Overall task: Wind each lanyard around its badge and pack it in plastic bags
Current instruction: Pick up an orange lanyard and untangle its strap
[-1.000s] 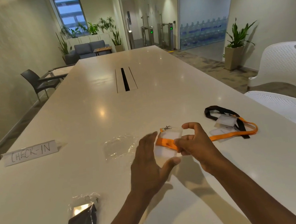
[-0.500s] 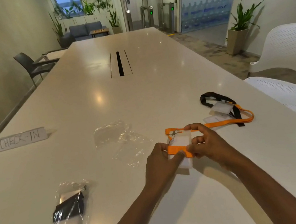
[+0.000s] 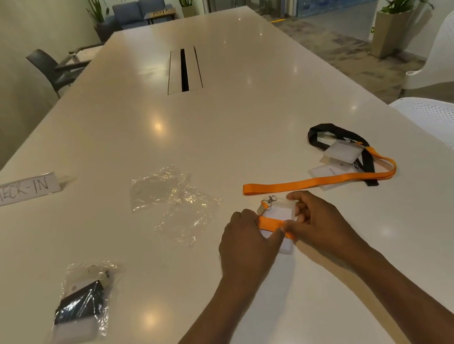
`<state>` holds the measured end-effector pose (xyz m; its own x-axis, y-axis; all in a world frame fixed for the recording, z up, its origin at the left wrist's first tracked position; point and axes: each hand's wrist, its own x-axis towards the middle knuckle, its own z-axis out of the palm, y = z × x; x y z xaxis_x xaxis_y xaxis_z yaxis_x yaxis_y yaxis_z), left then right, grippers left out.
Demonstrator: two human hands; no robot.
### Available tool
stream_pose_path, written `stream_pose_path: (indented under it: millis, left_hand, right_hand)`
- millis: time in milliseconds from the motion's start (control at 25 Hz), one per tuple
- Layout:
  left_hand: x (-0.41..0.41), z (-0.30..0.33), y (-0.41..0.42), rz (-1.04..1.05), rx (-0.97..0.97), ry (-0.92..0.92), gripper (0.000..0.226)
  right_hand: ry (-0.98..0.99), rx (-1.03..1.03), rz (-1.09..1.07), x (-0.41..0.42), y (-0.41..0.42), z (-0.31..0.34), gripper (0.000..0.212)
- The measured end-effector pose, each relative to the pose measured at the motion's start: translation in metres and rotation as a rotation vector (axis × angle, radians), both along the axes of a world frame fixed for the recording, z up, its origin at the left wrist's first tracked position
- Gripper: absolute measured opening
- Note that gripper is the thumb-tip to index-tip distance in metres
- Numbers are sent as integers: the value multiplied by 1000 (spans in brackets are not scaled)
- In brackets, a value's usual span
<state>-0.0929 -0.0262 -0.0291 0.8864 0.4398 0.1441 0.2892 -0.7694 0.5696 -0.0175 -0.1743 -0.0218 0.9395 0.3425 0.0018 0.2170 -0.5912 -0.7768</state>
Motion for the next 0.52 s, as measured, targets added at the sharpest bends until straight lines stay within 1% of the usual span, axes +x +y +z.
stream_pose_path:
  millis: [120,200,320,400,440,520]
  left_hand:
    - [0,-8,-2,13,31,-20,63]
    - [-2,-11,1,14,57,-13,76]
    - [-5,-12,4,7,48,-14,82]
    - [-8,-13,6,-21,3,-57,79]
    - [-10,-13,8,-36,-20,-97,73]
    - [-13,-13,15,-53,-65,-191,54]
  right_hand:
    - [-43,-27,8,0,2,-3,59]
    - [-39,12,7,2,0,-2,56]
    - [-25,42,-5,7,-5,2,48]
    - [-15,61,-11,11,-9,4,41]
    - [-11,74,-9,13,-10,5,38]
    - [-7,94,-16,16,-13,6,31]
